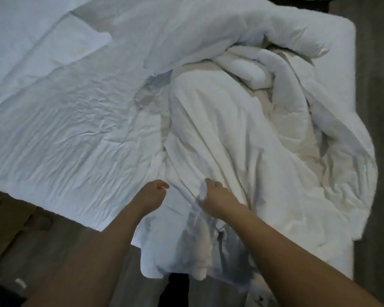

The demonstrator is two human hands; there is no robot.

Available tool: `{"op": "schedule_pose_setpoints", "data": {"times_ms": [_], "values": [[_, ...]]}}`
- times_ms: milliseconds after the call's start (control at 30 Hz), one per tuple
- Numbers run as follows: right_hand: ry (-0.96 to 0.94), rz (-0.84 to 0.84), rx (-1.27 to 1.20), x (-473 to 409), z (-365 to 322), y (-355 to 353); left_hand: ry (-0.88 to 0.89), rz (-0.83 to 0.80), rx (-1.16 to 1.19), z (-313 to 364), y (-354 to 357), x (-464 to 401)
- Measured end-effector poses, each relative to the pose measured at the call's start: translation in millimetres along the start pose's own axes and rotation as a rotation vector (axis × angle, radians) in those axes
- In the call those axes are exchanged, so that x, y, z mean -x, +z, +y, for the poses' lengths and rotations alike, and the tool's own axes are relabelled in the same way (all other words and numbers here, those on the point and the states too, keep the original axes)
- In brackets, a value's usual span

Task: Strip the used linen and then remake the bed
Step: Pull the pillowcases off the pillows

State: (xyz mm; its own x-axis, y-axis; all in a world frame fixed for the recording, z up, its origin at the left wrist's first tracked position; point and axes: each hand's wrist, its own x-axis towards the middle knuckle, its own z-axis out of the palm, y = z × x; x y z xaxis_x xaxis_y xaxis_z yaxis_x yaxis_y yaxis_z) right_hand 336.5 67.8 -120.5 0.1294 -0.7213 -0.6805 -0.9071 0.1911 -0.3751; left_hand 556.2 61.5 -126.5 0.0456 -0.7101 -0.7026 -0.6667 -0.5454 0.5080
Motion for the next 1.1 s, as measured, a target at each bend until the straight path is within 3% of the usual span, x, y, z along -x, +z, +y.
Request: {"op": "schedule_pose_setpoints", "data": {"times_ms": [167, 300, 367, 467, 667, 767, 833, 967, 1033, 1100], "values": [[0.094, 0.296, 0.171, -88.9, -20.8, 41.5, 0.070, -0.019, -0.086, -9.9, -11.0, -34.9], [0.041, 0.260, 0.291, -106.5, -19.6, 19.9, 0.086, -0.006, -0.139, -2.6, -33.2, -32.5], [-0.010, 0.184, 0.200, -94.9, -14.6, -3.0, 0.090, 0.009, -0.178, 5.8, -42.5, -27.4], [-0.072, 0.126, 0.023, -52.3, -15.1, -56.5, 0.167, 0.063, -0.194, 29.3, -46.5, -20.1], [-0.198, 0.231, -0.167, 102.2, -20.6, -146.6, 0.425, 0.268, -0.438, 102.7, -14.5, -4.8], [-0.196, 0.276, -0.166, 178.6, 8.3, -173.0, 0.513, 0.475, -0.426, 142.9, 6.7, 5.5], [-0.075, 0.309, -0.058, 209.6, 47.8, -189.1, 0.543, 0.547, -0.309, 171.3, 13.6, 14.4], [0.284, 0.341, 0.155, 229.7, 123.8, -197.1, 0.645, 0.411, -0.262, 242.8, 26.5, 52.7], [0.280, 0.288, 0.180, 218.5, 135.9, -186.4, 0.762, 0.369, -0.366, 275.3, 37.7, 80.3], [0.174, 0.403, 0.145, 199.2, 125.4, -173.0, 0.888, 0.283, -0.457, 295.4, 53.0, 112.6]]}}
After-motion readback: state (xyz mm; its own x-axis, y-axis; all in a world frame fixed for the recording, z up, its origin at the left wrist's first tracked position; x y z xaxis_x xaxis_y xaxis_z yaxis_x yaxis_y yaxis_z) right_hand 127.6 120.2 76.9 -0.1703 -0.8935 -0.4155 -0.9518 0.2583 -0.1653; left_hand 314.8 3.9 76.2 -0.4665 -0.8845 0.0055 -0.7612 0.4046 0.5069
